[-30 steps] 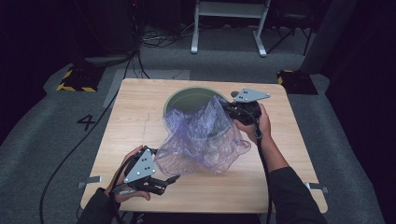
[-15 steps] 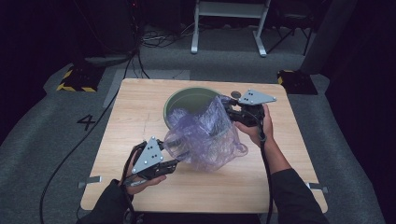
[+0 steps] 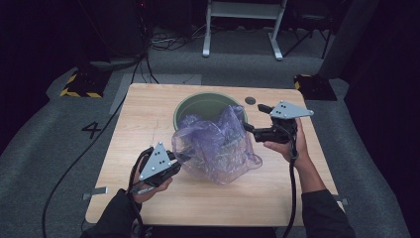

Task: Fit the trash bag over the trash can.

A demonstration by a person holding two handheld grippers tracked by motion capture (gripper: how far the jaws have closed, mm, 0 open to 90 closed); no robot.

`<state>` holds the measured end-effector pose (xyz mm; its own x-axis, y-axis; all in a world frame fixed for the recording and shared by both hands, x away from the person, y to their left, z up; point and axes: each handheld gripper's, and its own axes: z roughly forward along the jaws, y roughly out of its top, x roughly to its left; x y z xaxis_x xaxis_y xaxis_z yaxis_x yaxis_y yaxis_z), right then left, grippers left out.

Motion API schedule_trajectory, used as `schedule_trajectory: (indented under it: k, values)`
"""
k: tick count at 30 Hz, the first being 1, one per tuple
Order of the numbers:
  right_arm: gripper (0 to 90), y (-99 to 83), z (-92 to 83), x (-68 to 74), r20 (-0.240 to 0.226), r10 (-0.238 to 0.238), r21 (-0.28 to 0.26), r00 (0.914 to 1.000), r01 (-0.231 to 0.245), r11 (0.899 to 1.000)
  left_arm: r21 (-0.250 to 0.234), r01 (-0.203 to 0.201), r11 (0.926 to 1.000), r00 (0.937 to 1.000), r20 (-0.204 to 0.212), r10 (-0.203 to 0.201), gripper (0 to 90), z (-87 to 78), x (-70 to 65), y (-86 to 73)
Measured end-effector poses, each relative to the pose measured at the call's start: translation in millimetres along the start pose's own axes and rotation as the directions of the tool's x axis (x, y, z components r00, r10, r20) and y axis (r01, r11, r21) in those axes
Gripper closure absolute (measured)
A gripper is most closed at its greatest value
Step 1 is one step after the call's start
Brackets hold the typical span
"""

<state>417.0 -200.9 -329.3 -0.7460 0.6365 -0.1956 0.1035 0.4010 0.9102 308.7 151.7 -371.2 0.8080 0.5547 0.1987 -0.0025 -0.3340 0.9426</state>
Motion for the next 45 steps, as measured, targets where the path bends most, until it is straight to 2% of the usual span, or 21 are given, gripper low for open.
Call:
schedule_trajectory:
  k: [2, 5, 11, 14, 16, 19, 22, 24, 27, 31, 33, 35, 37, 38, 40, 42, 43, 45]
  values:
    - [23.2, 1.8, -5.3, 1.3, 0.026, -0.031, 0.01, 0.9992, 0.031, 0.999, -0.005, 0.004, 1.0, 1.0, -0.002, -0.004, 89.8, 0.4, 0.9, 0.3]
    - [25.1, 1.5, -16.0, 2.6, 0.02, -0.037, -0.006, 0.9991, 0.037, 0.999, 0.0, 0.002, 1.0, 0.9999, -0.01, -0.002, 89.8, 0.7, 1.7, 0.3]
    - [25.1, -4.0, -40.5, 17.1, -0.068, -0.056, -0.047, 0.9962, 0.052, 0.998, 0.015, 0.001, 0.9999, 0.9999, -0.013, 0.0, 89.8, 2.5, 4.2, -1.2]
    - [25.1, -3.1, -51.0, 31.8, -0.129, -0.041, -0.073, 0.9908, 0.032, 0.997, 0.014, 0.004, 0.9999, 0.9999, -0.014, -0.004, 89.8, 3.0, 4.8, -1.3]
    - [25.6, -0.6, -57.9, 45.0, -0.115, -0.074, -0.082, 0.9906, 0.065, 0.995, 0.017, 0.005, 0.9998, 0.9999, -0.011, -0.005, 89.8, 3.5, 5.2, -1.4]
    - [28.0, 2.9, -66.1, 66.4, -0.148, -0.123, -0.121, 0.9813, 0.105, 0.987, 0.022, 0.004, 0.9998, 0.9999, -0.011, -0.004, 89.9, 5.5, 4.9, -2.4]
    - [27.5, 4.8, -63.7, 87.0, -0.155, -0.206, -0.106, 0.9662, 0.191, 0.976, 0.025, 0.011, 0.9996, 0.9999, -0.012, -0.011, 89.9, 7.5, 5.6, -3.2]
    - [27.3, 4.1, -57.7, 94.3, -0.181, -0.23, -0.092, 0.9563, 0.216, 0.972, 0.025, 0.011, 0.9996, 0.9999, -0.013, -0.01, 89.8, 8.3, 6.1, -3.0]
    - [24.4, 1.1, -46.2, 100.3, -0.19, -0.258, -0.066, 0.9472, 0.25, 0.966, 0.024, 0.011, 0.9997, 0.9999, -0.013, -0.011, 89.9, 8.9, 6.9, -2.8]
    - [23.0, -2.2, -33.7, 106.7, -0.188, -0.293, -0.039, 0.9375, 0.291, 0.956, 0.026, 0.021, 0.9994, 0.9997, -0.007, -0.021, 89.9, 10.0, 10.1, -3.7]
    - [25.4, -2.7, -28.9, 109.4, -0.183, -0.31, -0.035, 0.9329, 0.309, 0.95, 0.024, 0.027, 0.9993, 0.9996, -0.001, -0.027, 89.9, 10.1, 12.3, -4.3]
    - [31.2, -2.9, -22.7, 113.1, -0.156, -0.347, -0.022, 0.9248, 0.348, 0.937, 0.02, 0.033, 0.9993, 0.9995, -0.002, -0.033, 89.9, 9.9, 13.0, -4.8]
    - [47.9, -3.1, -18.1, 115.0, -0.149, -0.368, -0.025, 0.9178, 0.369, 0.929, 0.016, 0.033, 0.9993, 0.9994, -0.003, -0.033, 89.9, 8.7, 13.6, -5.0]
    - [53.6, -3.1, -16.4, 115.8, -0.15, -0.368, -0.026, 0.9178, 0.368, 0.929, 0.012, 0.035, 0.9993, 0.9994, -0.004, -0.035, 89.9, 7.9, 13.8, -5.0]
    - [67.4, -2.8, -14.4, 116.4, -0.132, -0.392, -0.018, 0.9103, 0.393, 0.919, 0.011, 0.033, 0.9994, 0.9994, -0.007, -0.033, 89.9, 5.8, 14.9, -4.8]
    - [75.6, -1.8, -15.9, 116.0, -0.109, -0.409, -0.025, 0.9059, 0.409, 0.912, 0.009, 0.034, 0.9994, 0.9993, -0.015, -0.034, 89.9, 3.9, 16.6, -5.0]
    - [80.7, -1.2, -17.6, 114.9, -0.104, -0.413, -0.037, 0.9047, 0.412, 0.911, 0.009, 0.038, 0.9992, 0.9991, -0.019, -0.038, 89.9, 2.6, 18.4, -5.5]
    - [85.6, 1.3, -22.0, 110.8, -0.06, -0.404, -0.045, 0.913, 0.401, 0.915, 0.012, 0.044, 0.999, 0.9987, -0.028, -0.043, 89.9, 0.7, 22.0, -6.8]
